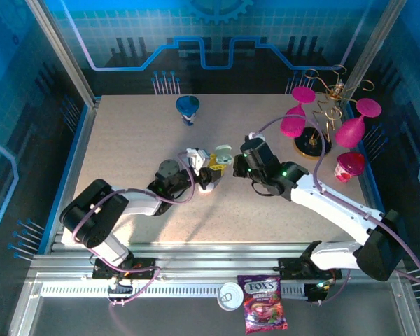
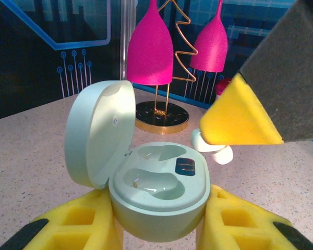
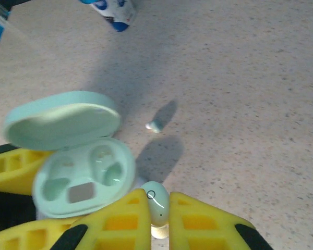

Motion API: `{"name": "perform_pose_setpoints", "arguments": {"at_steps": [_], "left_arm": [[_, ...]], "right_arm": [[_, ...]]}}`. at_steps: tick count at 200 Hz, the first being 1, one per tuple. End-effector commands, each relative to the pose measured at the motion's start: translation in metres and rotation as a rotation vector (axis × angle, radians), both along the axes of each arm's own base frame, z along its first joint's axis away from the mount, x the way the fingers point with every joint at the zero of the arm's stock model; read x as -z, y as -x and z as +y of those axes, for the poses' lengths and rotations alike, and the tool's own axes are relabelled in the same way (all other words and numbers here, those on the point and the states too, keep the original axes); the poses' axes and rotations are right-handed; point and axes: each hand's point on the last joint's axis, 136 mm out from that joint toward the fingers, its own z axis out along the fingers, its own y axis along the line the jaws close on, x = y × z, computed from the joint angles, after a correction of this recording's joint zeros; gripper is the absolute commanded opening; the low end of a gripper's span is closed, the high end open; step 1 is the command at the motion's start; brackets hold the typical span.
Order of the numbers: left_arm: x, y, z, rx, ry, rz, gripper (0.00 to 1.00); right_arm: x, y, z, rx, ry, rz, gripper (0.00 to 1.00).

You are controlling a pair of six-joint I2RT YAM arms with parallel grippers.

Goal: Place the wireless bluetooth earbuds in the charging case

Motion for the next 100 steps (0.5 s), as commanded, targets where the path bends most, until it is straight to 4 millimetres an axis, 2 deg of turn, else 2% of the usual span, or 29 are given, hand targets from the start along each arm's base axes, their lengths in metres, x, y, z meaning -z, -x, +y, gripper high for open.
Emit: {"name": "perform_pose_setpoints", "arguments": {"at_steps": [1, 25, 100], "left_arm": [[-0.01, -0.007, -0.004, -0.021, 0.012, -0.055, 0.3], [-0.007, -0.008, -0.007, -0.022, 0.009, -0.046, 0.3], [-0.014, -0.003, -0.019, 0.007, 0.017, -0.049, 0.29]], "right_arm": [[-0.024, -0.003, 0.024, -0.079, -0.046, -0.068, 0.11], [-0.032, -0.004, 0.031, -0.101, -0.052, -0.104, 0.1], [-0.026, -0.013, 0.05, -0.146, -0.062, -0.1, 0.1]]}}
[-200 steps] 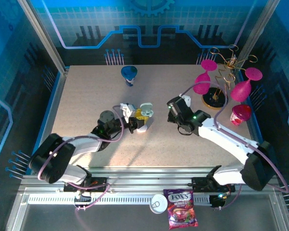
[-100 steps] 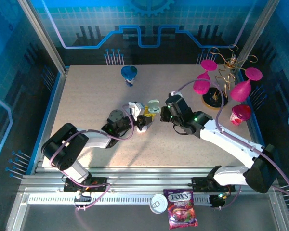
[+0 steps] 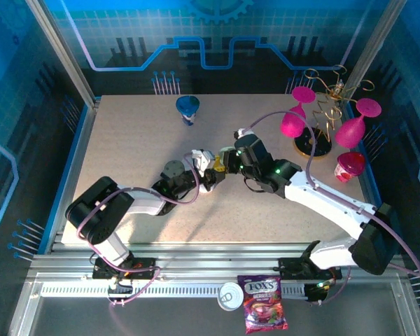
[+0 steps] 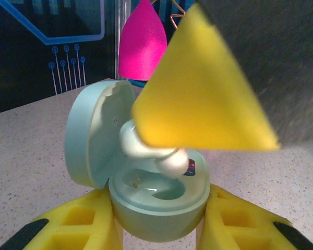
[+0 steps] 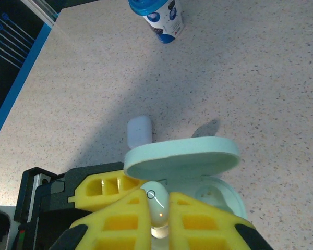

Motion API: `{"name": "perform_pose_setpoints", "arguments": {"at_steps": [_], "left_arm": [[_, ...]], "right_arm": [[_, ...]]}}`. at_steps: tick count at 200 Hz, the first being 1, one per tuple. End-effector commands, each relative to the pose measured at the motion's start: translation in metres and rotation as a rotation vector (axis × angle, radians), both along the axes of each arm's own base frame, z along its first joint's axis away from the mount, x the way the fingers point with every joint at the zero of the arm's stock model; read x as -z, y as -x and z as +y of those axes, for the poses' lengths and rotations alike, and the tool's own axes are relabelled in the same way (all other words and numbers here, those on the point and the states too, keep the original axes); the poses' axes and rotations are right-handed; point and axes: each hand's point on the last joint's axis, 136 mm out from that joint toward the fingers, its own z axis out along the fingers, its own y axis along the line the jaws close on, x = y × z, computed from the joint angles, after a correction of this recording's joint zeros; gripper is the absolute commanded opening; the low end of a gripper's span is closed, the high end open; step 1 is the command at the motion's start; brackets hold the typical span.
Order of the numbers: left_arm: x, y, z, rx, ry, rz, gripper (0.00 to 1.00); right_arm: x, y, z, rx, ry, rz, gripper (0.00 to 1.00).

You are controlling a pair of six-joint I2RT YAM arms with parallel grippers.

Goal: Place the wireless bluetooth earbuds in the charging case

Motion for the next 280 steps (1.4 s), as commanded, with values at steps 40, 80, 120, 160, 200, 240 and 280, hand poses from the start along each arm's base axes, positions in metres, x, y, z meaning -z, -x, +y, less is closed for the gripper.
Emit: {"name": "perform_pose_setpoints", "arguments": {"at_steps": [40, 80, 120, 160, 200, 240, 280], "left_arm": [[-0.023, -0.004, -0.003, -0.02, 0.029, -0.056, 0.29], [-0.023, -0.01, -0.002, -0.047, 0.029, -0.045, 0.29], [-0.028, -0.014, -0.001, -0.065, 0.032, -0.05, 0.29], [-0.032, -0.013, -0.002, -0.059, 0.036, -0.054, 0.29], [-0.033, -0.011, -0.003, -0.047, 0.045, -0.058, 0.3], [-0.032, -0.009, -0.002, -0.042, 0.043, -0.069, 0.3], [-0.026, -0.007, 0.009, -0.06, 0.025, -0.082, 0.3]], "right_arm": [[-0.003, -0.003, 0.011, -0.025, -0.009, -0.028, 0.1], [-0.004, -0.001, 0.01, -0.024, -0.016, -0.028, 0.11], [0.002, -0.001, 0.008, -0.02, -0.005, -0.017, 0.14], [-0.002, -0.001, 0.007, -0.017, -0.012, -0.027, 0.22], [-0.017, -0.003, -0.004, -0.007, -0.009, -0.076, 0.37], [-0.036, 0.001, -0.011, -0.038, -0.056, -0.133, 0.46], [-0.037, 0.001, -0.03, -0.03, -0.124, -0.147, 0.56]]}}
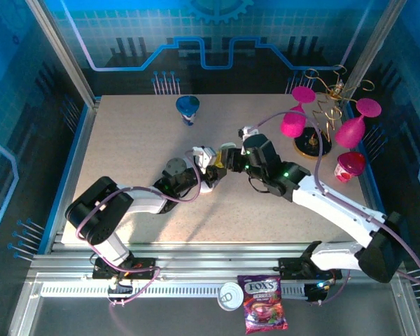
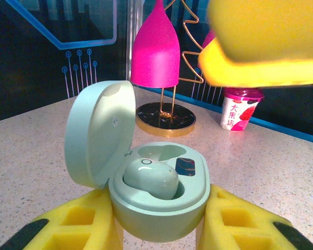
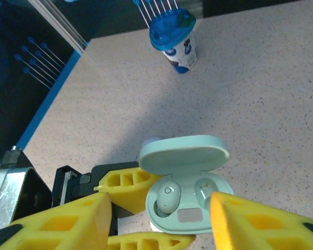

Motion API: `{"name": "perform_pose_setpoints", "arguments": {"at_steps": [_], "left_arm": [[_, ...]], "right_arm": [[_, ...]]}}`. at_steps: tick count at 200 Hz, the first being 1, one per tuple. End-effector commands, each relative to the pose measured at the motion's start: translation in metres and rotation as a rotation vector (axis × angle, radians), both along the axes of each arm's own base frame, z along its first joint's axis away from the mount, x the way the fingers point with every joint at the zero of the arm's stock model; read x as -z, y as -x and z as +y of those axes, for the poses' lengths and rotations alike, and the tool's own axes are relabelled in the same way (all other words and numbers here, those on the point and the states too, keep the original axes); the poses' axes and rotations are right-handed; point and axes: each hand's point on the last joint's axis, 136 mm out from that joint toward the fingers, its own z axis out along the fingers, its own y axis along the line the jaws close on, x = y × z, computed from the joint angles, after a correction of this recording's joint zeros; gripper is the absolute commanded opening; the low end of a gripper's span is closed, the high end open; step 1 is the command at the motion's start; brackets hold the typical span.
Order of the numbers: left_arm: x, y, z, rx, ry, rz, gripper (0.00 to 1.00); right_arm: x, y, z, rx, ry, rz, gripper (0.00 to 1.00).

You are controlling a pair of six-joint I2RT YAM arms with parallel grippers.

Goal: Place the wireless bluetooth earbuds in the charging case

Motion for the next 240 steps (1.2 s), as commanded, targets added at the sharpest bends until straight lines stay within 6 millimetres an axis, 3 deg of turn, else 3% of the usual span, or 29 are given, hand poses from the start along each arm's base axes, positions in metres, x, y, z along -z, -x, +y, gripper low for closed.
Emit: {"name": "perform_pose_setpoints", "arguments": {"at_steps": [1, 27, 30, 72, 102, 115, 187, 240], "left_arm": [[-0.02, 0.003, 0.009, -0.012, 0.024, -0.08, 0.3], [-0.02, 0.008, 0.023, -0.033, 0.008, -0.086, 0.3], [-0.02, 0.008, 0.025, -0.037, 0.004, -0.085, 0.3], [-0.029, 0.019, 0.046, -0.075, -0.022, -0.1, 0.3], [-0.042, 0.031, 0.055, -0.08, -0.029, -0.117, 0.3], [-0.048, 0.036, 0.059, -0.084, -0.029, -0.127, 0.3], [-0.061, 0.05, 0.069, -0.09, -0.04, -0.146, 0.3], [-0.06, 0.05, 0.07, -0.091, -0.052, -0.144, 0.3]], "right_arm": [[-0.003, -0.002, -0.01, -0.007, -0.051, -0.026, 0.56], [0.004, -0.009, -0.028, 0.024, -0.121, -0.002, 0.57], [0.015, -0.008, -0.031, 0.029, -0.115, 0.02, 0.57], [0.061, -0.027, -0.038, 0.044, -0.07, 0.115, 0.58], [0.104, -0.043, -0.021, -0.004, -0.03, 0.211, 0.58], [0.107, -0.055, -0.008, -0.031, -0.038, 0.225, 0.58], [0.185, -0.086, 0.043, -0.179, 0.081, 0.386, 0.45], [0.218, -0.098, 0.071, -0.292, 0.242, 0.427, 0.38]]}}
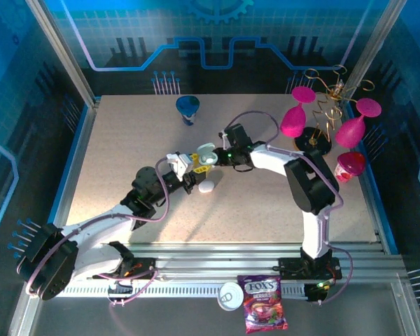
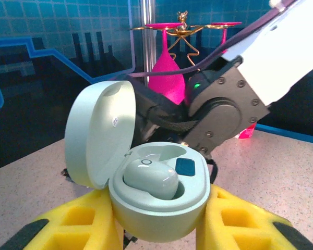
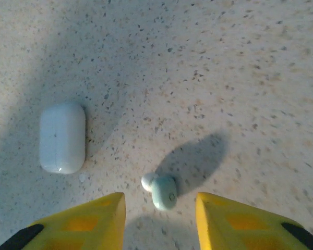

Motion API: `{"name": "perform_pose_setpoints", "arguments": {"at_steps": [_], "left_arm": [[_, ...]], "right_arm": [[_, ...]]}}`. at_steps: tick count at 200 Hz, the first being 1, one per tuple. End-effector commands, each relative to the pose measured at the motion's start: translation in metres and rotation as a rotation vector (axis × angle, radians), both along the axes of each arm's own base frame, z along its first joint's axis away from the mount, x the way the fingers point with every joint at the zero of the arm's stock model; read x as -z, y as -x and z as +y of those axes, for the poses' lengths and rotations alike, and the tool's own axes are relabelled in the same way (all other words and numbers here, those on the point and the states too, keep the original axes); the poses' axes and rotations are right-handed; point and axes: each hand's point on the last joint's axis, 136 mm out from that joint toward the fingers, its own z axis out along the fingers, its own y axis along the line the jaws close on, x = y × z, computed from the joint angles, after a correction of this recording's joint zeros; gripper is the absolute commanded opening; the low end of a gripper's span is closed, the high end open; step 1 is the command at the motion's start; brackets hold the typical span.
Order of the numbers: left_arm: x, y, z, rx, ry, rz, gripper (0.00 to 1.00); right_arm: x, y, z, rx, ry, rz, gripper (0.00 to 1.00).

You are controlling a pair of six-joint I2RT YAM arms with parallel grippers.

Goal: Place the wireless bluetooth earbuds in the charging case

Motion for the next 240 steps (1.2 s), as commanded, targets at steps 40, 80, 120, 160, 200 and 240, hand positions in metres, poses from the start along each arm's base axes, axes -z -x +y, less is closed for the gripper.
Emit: {"name": "perform_pose_setpoints", "arguments": {"at_steps": [40, 80, 120, 160, 200, 240], "left_arm": [[0.0, 0.0, 0.005, -0.02, -0.016, -0.017, 0.3], [0.0, 0.0, 0.004, -0.018, -0.011, -0.016, 0.3], [0.0, 0.0, 0.005, -0.021, -0.013, -0.018, 0.3], [0.0, -0.001, 0.005, -0.022, -0.015, -0.017, 0.31], [-0.001, -0.001, 0.005, -0.022, -0.015, -0.02, 0.31], [-0.003, -0.001, 0.003, -0.017, -0.014, -0.022, 0.31]], "right_arm": [[0.029, 0.01, 0.029, -0.189, 0.084, 0.069, 0.36], [0.037, 0.012, 0.028, -0.217, 0.103, 0.083, 0.33], [0.035, 0.016, 0.02, -0.219, 0.141, 0.083, 0.25], [0.033, 0.022, 0.002, -0.16, 0.173, 0.1, 0.21], [0.027, 0.029, -0.02, -0.083, 0.199, 0.102, 0.21], [0.02, 0.04, -0.048, 0.004, 0.254, 0.111, 0.2]]}}
